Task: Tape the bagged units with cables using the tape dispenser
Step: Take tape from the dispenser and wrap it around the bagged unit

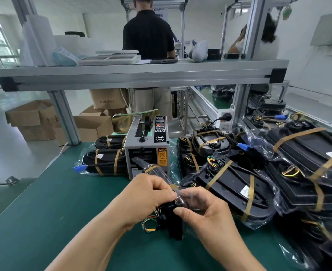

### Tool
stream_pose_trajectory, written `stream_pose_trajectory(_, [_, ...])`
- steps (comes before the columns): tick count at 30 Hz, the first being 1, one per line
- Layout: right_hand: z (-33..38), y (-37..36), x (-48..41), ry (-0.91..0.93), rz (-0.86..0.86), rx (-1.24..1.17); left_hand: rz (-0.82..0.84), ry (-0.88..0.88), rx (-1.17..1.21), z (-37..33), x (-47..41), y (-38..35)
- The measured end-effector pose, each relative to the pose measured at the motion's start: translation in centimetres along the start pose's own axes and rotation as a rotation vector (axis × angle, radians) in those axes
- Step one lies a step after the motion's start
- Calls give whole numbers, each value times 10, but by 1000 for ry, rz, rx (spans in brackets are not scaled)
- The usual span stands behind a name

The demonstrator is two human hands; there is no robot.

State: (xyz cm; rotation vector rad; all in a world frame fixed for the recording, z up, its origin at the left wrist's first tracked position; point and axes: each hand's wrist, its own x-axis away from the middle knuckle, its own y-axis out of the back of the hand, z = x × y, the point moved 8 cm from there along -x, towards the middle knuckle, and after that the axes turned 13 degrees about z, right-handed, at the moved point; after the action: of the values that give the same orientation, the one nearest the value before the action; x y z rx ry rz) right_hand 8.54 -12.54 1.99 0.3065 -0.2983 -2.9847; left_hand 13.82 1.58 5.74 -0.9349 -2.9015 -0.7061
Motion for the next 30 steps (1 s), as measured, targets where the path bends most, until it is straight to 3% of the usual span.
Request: stream_pose_trajectory(30, [5, 0, 2, 6, -19, 26, -50, -44, -127, 7, -6, 4])
